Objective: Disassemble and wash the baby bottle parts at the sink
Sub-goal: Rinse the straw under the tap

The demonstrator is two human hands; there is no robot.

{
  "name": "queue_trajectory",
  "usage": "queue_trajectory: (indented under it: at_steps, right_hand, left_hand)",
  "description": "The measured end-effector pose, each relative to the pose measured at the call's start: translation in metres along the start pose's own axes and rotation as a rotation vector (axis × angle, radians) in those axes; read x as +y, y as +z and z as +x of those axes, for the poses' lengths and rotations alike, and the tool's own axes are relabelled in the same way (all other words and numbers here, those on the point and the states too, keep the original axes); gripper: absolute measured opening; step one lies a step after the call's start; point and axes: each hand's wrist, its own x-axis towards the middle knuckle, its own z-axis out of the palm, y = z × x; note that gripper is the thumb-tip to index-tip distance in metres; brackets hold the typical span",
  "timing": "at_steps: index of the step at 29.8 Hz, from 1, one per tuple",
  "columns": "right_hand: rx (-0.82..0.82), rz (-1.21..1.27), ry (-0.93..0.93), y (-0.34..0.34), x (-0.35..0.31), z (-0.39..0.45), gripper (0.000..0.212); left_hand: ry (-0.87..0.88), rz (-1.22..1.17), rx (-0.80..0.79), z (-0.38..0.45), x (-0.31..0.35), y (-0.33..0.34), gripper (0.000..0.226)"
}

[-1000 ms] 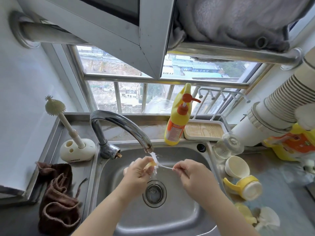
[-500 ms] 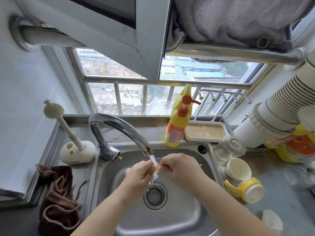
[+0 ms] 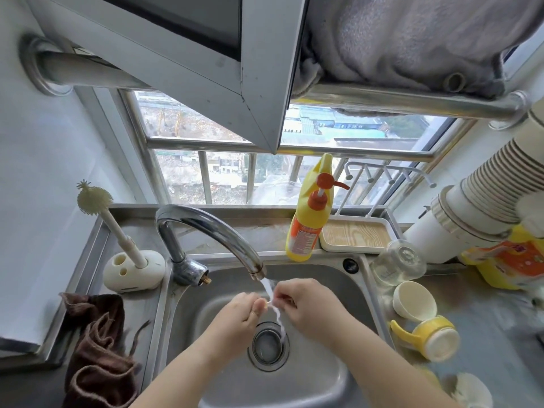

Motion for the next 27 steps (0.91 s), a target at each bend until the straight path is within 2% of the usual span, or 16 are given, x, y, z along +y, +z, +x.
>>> queue_trajectory:
  at_steps: [1,2,4,5,7,9,11,13,15,17,20,22,23,27]
  right_hand:
    - [0.025,-0.007,0.019,-0.001,0.002,0.0,0.013]
    - [0.07,0.006,0.059,-0.002,0.005,0.001,0.013]
    - [0.109,0.024,0.082,-0.002,0.01,0.001,0.012]
    - [0.084,0.007,0.04,-0.001,0.009,0.001,0.013]
    - [0.049,-0.046,-0.046,0.004,0.004,0.0,0.016]
    - [0.124,-0.049,0.004,0.006,0.005,0.001,0.017]
    - [0.145,-0.036,0.044,0.009,0.007,0.001,0.019]
    - [0.097,-0.023,0.001,0.013,0.003,-0.001,0.024]
    - [0.141,0.005,0.039,0.013,0.004,-0.002,0.022]
    - [0.207,0.042,0.095,0.01,0.008,-0.001,0.017]
    - [0.113,0.044,-0.01,0.009,0.007,-0.003,0.014]
    - [0.073,0.01,-0.035,0.007,0.009,-0.004,0.014]
    - [0.079,0.012,-0.03,0.006,0.01,-0.003,0.015]
    - [0.058,-0.005,-0.126,0.008,0.004,-0.005,0.016]
  left_hand:
    - [0.006,-0.02,0.005,0.0,-0.002,0.0,0.044]
    - [0.015,-0.054,0.011,-0.001,-0.005,0.001,0.042]
    - [-0.014,-0.086,0.007,-0.002,-0.01,0.001,0.013]
    - [-0.027,-0.076,-0.01,-0.004,-0.011,0.001,0.009]
    - [-0.03,-0.033,-0.035,-0.008,-0.012,0.004,0.019]
    - [-0.035,-0.005,-0.017,-0.009,-0.009,0.005,0.009]
    - [-0.045,-0.01,0.015,-0.006,-0.003,0.003,0.026]
    - [-0.02,0.005,0.029,-0.003,-0.001,0.003,0.041]
    - [-0.011,-0.036,0.015,-0.003,-0.002,0.003,0.02]
    - [-0.038,-0.079,0.011,-0.003,-0.006,0.004,0.019]
    - [-0.077,-0.081,-0.044,-0.006,-0.007,0.006,0.004]
    - [-0.087,-0.088,-0.094,-0.008,-0.002,0.005,0.034]
    - [-0.08,-0.122,-0.096,-0.006,0.001,0.005,0.038]
    - [-0.054,-0.266,-0.126,-0.001,0.007,0.006,0.022]
